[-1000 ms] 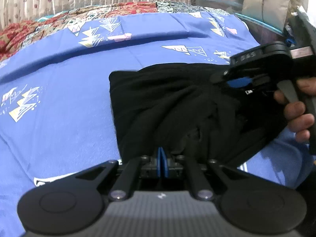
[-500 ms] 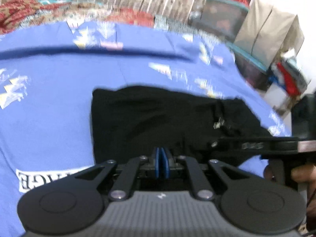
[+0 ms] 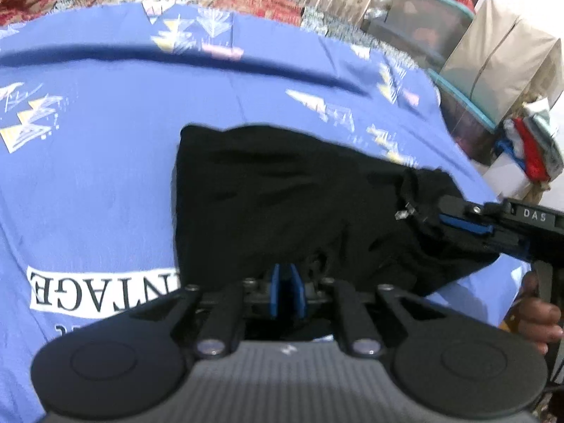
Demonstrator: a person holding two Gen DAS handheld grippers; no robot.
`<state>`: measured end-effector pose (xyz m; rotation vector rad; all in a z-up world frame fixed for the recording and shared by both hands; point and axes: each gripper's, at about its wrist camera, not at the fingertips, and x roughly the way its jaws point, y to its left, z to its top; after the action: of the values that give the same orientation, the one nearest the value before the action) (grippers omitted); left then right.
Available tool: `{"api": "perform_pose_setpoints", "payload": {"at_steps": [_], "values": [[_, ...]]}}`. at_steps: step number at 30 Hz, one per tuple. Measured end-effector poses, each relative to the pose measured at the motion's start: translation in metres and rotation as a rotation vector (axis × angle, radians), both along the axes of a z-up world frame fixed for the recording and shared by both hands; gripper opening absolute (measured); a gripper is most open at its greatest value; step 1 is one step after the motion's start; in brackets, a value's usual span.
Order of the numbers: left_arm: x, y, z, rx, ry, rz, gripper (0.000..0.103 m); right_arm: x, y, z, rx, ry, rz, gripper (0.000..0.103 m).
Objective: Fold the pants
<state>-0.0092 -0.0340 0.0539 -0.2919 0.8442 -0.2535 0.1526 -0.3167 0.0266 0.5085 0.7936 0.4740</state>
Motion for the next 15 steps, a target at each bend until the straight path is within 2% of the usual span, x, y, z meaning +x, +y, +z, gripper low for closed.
{"api": "perform_pose_setpoints", "payload": {"at_steps": [3,6,13,15], "values": [[-0.003,0.0,0.006,-0.042,-0.017,0.004,0.019,-0.006,-0.032,0.005,-0.002,-0.028,-0.101,0.032],[-0.003,-0.004,0.004,-0.038,-0.015,0.003,0.021,-0.014,-0.061,0.002,-0.004,-0.041,-0.201,0.033],[0.007,-0.005,-0.023,-0.006,0.101,0.03,0.022,-0.025,-0.085,-0.011,0.015,0.004,-0.311,0.033],[0.009,-0.002,-0.029,-0.024,0.121,0.04,0.023,-0.025,-0.088,-0.013,0.02,0.016,-0.322,0.033]]}}
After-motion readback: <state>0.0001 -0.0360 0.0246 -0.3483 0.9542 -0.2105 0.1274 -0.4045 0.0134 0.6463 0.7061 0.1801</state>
